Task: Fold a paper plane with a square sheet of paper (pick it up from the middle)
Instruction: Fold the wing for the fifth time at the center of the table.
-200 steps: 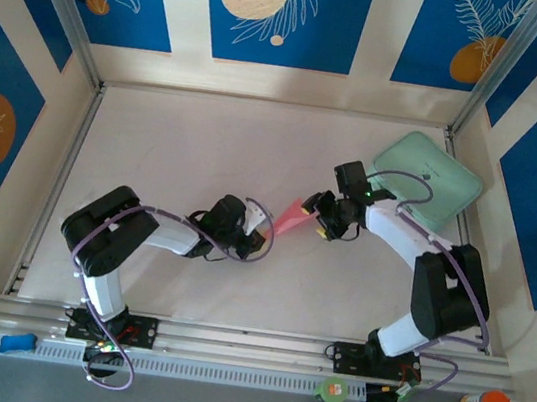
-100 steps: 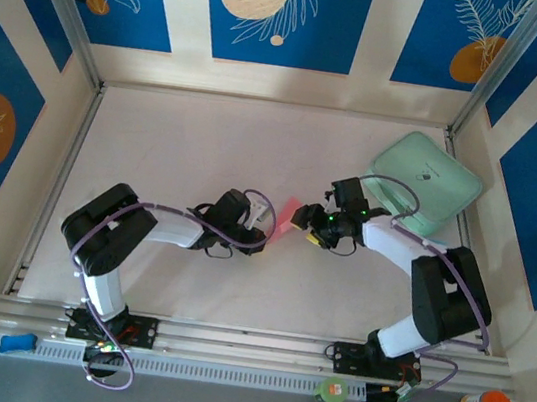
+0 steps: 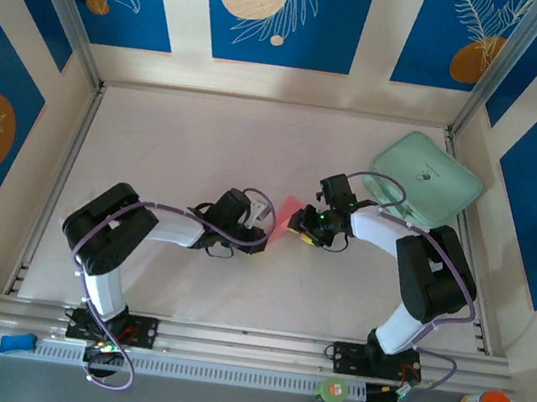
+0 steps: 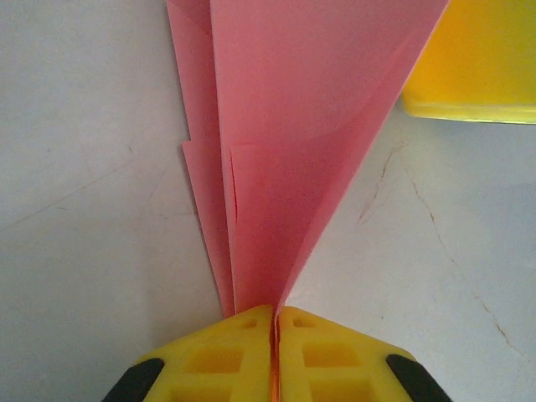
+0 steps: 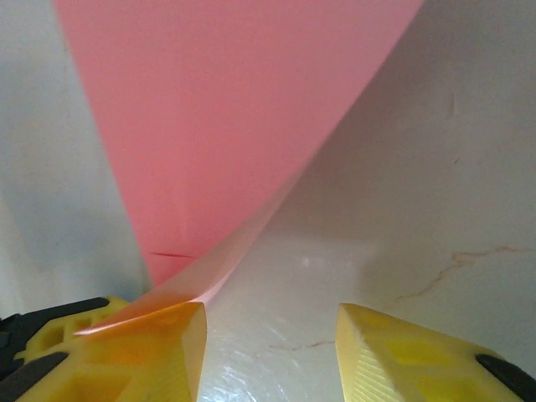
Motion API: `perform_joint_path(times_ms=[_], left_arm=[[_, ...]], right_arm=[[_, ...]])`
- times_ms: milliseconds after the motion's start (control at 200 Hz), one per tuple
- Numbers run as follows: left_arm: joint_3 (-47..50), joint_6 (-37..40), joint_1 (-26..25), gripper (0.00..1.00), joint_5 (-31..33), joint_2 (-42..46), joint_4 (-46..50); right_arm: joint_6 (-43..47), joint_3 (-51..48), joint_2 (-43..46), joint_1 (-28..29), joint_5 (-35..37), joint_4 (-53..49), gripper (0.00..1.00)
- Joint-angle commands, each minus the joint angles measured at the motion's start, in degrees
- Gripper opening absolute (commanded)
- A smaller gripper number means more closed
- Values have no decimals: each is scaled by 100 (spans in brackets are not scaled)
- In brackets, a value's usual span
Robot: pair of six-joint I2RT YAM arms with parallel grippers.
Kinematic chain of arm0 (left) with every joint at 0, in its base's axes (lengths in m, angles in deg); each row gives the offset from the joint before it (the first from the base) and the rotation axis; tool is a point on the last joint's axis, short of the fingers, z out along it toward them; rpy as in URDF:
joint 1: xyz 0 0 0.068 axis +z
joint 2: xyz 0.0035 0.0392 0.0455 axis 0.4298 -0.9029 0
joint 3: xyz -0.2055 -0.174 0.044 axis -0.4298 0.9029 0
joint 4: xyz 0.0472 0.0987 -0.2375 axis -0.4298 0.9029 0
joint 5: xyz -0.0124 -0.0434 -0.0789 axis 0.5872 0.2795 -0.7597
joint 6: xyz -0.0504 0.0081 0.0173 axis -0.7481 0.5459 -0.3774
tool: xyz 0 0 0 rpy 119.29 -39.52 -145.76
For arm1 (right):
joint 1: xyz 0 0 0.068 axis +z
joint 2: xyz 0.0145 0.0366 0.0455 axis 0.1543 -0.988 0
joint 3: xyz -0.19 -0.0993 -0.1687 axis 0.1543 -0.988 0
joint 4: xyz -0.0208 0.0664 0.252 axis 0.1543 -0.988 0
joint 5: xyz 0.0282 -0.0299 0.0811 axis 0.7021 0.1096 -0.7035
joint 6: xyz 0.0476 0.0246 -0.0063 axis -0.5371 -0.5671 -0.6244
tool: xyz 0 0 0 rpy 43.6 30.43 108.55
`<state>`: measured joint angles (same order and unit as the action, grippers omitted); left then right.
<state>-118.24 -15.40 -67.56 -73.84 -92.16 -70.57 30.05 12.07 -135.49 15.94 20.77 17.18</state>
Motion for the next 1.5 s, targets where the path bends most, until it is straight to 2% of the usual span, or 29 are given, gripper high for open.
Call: perform_joint_path(times_ms=[0,155,390,635,920,1201,1351,1496], left_arm=[[114,63,42,15,-74,-152,206],[88,188,38,25,-66,-10,179],[-8,338,58,27,122,126,342],[19,395,69,29,251,277,370],[-163,857,66,33,208,471,592],[-281,1138,69,35,453,549,799],[-255,712,68,35,826,737,739],[-310,-413,62,32,1317,740,663]], right_arm=[[145,240,-236,49,-60,-93,47],[173,467,-508,99,-166,-102,54],[237,703,-774,206,-61,-272,60],[274,960,-977,313,76,-515,61],[269,1082,-942,350,125,-719,61],[206,938,-770,323,-346,-270,60],[108,801,-508,262,-368,-88,59],[-70,651,-336,150,-473,177,55]])
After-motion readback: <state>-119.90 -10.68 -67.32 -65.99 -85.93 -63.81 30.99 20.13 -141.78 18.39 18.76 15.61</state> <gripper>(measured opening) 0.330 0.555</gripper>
